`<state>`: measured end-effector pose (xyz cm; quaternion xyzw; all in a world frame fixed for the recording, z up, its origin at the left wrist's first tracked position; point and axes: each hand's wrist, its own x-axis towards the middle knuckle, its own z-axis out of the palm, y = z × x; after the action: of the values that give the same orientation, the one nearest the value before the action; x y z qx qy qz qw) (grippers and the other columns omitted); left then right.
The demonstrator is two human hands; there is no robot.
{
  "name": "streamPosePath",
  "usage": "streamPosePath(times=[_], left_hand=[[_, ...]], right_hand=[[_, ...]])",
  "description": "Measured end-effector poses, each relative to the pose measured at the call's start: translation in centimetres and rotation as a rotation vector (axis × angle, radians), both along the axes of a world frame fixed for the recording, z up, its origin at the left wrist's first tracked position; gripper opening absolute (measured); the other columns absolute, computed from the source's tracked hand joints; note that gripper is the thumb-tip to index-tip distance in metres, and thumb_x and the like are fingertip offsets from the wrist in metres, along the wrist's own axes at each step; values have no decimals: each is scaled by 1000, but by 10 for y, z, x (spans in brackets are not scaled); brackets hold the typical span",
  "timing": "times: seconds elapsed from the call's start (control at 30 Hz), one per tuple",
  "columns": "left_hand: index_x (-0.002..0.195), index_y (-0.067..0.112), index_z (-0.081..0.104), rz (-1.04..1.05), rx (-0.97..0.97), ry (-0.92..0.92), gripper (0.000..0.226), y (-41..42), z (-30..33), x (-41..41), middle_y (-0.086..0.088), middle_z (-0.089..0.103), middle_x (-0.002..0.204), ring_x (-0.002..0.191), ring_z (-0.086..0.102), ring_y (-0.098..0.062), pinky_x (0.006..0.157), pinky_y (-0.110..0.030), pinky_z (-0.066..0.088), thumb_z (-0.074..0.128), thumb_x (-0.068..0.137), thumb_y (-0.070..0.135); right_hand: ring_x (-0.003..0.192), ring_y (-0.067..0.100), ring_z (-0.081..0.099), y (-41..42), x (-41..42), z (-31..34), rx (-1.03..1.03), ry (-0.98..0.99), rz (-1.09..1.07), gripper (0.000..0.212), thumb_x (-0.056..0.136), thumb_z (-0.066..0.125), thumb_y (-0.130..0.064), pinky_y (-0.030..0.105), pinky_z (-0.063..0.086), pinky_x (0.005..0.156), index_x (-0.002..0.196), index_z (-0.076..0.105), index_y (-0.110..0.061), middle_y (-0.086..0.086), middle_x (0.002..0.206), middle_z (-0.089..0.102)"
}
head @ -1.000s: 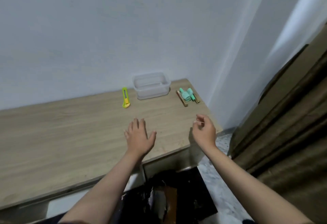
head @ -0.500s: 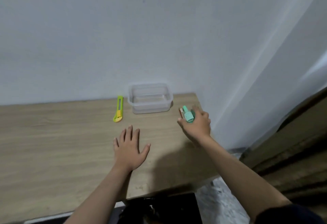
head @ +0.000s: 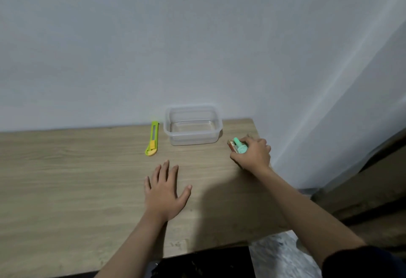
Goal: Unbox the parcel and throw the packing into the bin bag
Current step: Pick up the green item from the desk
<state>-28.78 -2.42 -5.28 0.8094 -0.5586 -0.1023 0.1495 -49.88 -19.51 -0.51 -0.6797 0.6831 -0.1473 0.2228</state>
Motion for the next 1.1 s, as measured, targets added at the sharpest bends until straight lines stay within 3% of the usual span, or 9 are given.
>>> streamPosePath(times=[0.23, 0.33, 0.4, 0.47, 0.6, 0.77, 0.93, 1.1], left_hand=[[143, 31, 29, 1, 1, 18, 76, 0, 3, -1, 4, 15, 158, 146, 7, -21, 115, -54, 9, 33, 78, 70], [144, 31, 28, -3, -3, 15, 76, 1, 3, 0, 4, 14, 158, 146, 6, -21, 115, -53, 9, 31, 79, 70], [145, 32, 26, -8, 8, 13, 76, 1, 4, 0, 5, 12, 159, 146, 5, -21, 115, -53, 8, 30, 79, 70], [145, 32, 25, -10, 10, 5, 76, 1, 4, -1, 5, 12, 159, 146, 5, -21, 115, -52, 9, 31, 80, 70], [145, 33, 24, -11, 24, 3, 76, 1, 5, -1, 6, 9, 159, 146, 6, -21, 114, -51, 9, 30, 79, 71], [144, 34, 29, 4, 7, 8, 78, 0, 5, 0, 6, 14, 159, 146, 11, -22, 114, -51, 12, 30, 78, 74], [143, 34, 33, 13, 9, -5, 76, -1, 1, 1, 6, 17, 158, 145, 15, -23, 113, -52, 14, 32, 78, 73], [145, 36, 26, 13, 21, -14, 76, -1, 2, 1, 8, 10, 159, 147, 7, -20, 114, -50, 8, 30, 79, 73]], right_hand=[[113, 24, 44, 9, 1, 24, -68, -220, 47, 55, 60, 74, -38, 32, 44, 89, 114, 60, -37, 4, 118, 45], [96, 12, 55, 9, 14, 49, -148, -360, 145, 51, 57, 76, -36, 15, 44, 76, 106, 62, -41, -2, 107, 52], [80, 4, 57, 6, 28, 67, -141, -519, 228, 46, 62, 79, -23, 3, 42, 61, 104, 63, -35, -6, 98, 58], [81, 7, 61, -2, 43, 79, -144, -600, 295, 46, 63, 82, -21, 6, 45, 63, 102, 62, -35, -5, 100, 64], [92, 10, 60, -33, 77, 87, -57, -524, 494, 49, 62, 85, -24, 13, 45, 76, 103, 62, -36, -7, 106, 64], [102, 9, 55, -70, 116, 80, 139, -156, 752, 60, 59, 85, -35, 23, 41, 88, 115, 65, -24, -12, 111, 57], [101, 14, 56, -91, 139, 61, 234, -81, 789, 65, 57, 84, -43, 25, 41, 81, 117, 64, -26, -9, 113, 61], [116, 19, 51, -93, 144, 39, 274, -6, 820, 57, 69, 79, -34, 27, 39, 92, 122, 61, -24, -1, 131, 55]])
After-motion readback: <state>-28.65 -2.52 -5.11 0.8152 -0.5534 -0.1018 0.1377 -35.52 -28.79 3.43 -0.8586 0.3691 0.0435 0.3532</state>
